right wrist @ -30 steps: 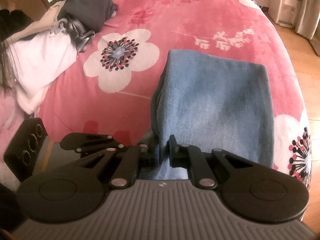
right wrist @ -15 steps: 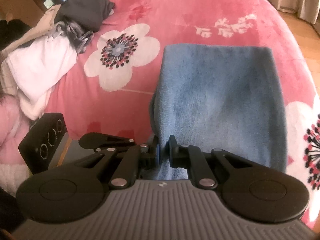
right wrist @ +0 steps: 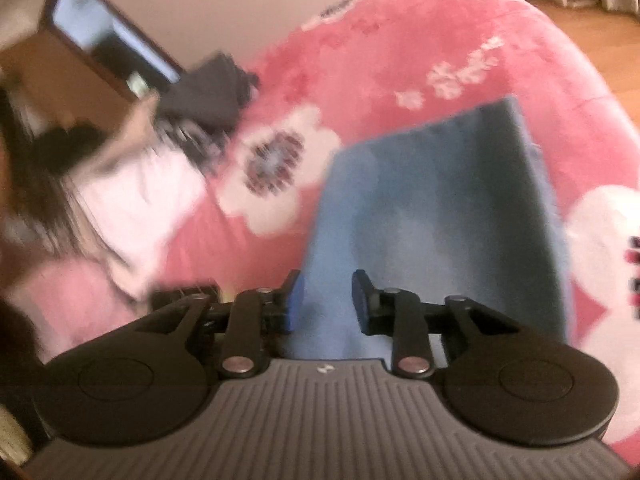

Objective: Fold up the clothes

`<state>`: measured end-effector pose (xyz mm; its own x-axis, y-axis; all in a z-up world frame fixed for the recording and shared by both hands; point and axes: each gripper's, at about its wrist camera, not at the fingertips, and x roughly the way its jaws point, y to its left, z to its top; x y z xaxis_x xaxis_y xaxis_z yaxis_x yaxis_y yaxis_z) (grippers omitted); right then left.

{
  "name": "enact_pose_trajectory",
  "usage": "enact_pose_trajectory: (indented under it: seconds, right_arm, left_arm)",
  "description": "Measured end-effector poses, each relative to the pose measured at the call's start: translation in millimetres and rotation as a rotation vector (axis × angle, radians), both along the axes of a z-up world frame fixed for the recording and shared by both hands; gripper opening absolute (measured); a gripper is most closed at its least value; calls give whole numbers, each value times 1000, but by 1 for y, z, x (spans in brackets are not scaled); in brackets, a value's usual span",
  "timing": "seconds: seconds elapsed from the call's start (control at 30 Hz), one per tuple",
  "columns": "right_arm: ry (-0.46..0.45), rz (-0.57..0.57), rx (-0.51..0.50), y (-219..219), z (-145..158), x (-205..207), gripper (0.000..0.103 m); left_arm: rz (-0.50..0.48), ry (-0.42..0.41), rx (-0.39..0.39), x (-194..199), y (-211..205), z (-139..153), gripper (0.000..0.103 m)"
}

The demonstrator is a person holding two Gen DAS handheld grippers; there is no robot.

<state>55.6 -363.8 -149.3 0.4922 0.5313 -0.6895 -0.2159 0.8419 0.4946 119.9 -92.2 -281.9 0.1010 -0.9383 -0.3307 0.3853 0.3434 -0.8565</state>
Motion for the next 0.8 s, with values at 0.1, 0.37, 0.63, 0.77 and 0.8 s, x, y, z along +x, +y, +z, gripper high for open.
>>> enact_pose_trajectory:
  seconds: [0.1,0.37,0.63,0.77,0.8]
  right_arm:
    - [-37,98,-108,18,-13,-9,14]
    - [-114,227,-224,39,-31,-20,11]
    - [-189,281,-285,46,-38,-25,11]
    - [-215,300,-345,54,-44,-28,10]
    - [-222,305,-360,55,-45,-29,10]
  left_arm:
    - [-1,11,7,2,-2,-1,3]
    - [14,163,-18,25,0,-12,1]
    - [184,166,25,21,39,8,22]
    - [148,23,68,4,41,44,42]
    - [134,-13,81,0,37,51,54]
